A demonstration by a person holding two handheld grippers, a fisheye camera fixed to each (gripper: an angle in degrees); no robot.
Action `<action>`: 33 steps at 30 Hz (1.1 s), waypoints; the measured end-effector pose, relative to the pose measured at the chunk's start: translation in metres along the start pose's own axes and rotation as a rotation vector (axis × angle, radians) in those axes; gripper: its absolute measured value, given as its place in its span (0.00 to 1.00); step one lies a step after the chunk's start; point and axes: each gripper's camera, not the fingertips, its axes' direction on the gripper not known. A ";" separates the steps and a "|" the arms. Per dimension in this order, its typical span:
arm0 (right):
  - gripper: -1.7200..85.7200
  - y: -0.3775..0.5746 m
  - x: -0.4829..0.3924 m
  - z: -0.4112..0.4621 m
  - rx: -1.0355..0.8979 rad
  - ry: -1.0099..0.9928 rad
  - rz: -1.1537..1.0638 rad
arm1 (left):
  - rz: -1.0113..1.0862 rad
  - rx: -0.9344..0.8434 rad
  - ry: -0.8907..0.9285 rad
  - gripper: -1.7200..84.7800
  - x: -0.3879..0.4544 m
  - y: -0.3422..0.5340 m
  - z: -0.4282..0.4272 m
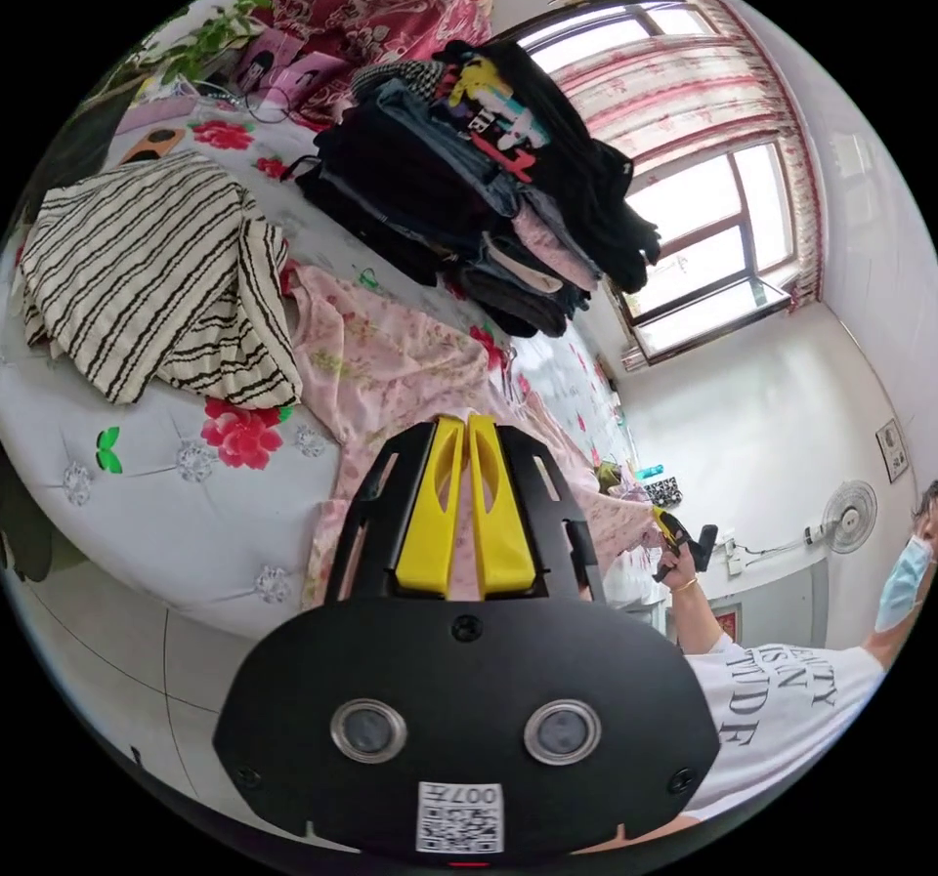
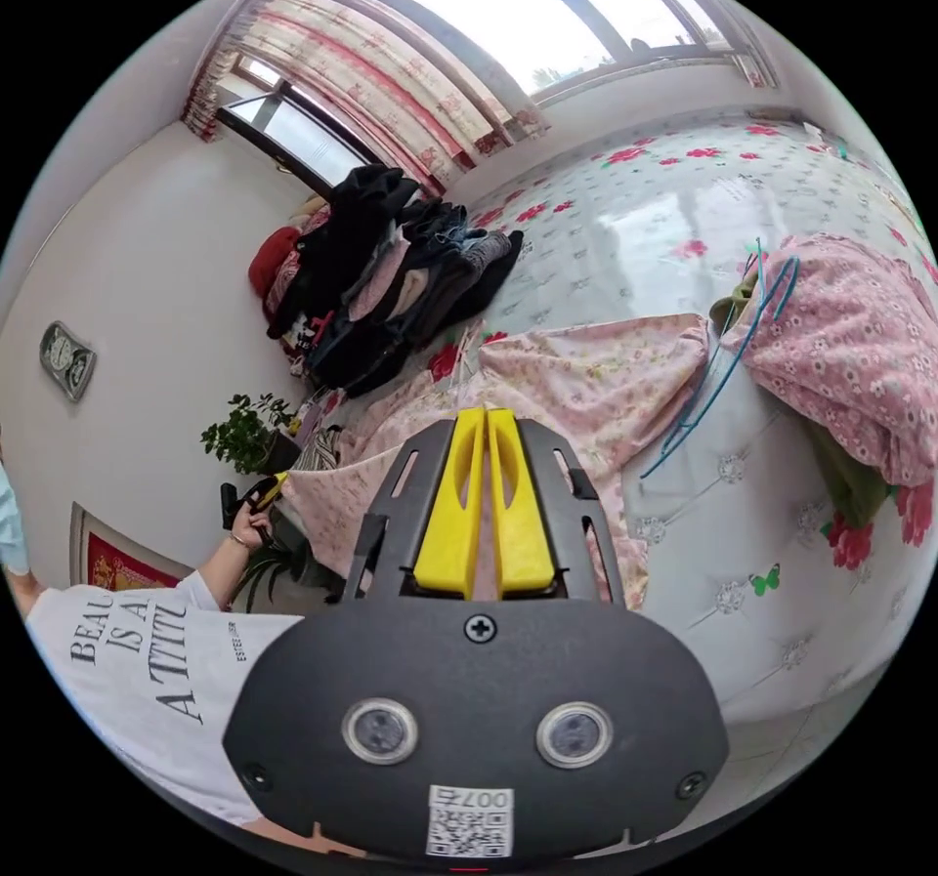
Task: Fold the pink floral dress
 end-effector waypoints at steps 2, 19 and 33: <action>0.03 -0.010 0.014 0.027 -0.023 0.068 0.081 | -0.049 -0.062 -0.026 0.04 -0.018 -0.025 0.034; 0.09 0.090 0.071 0.097 -0.363 0.318 0.076 | -0.036 -0.248 -0.416 0.10 -0.051 0.036 0.053; 0.02 0.154 0.069 0.091 -0.509 0.409 0.012 | 0.052 -0.408 -0.479 0.01 -0.048 0.007 0.068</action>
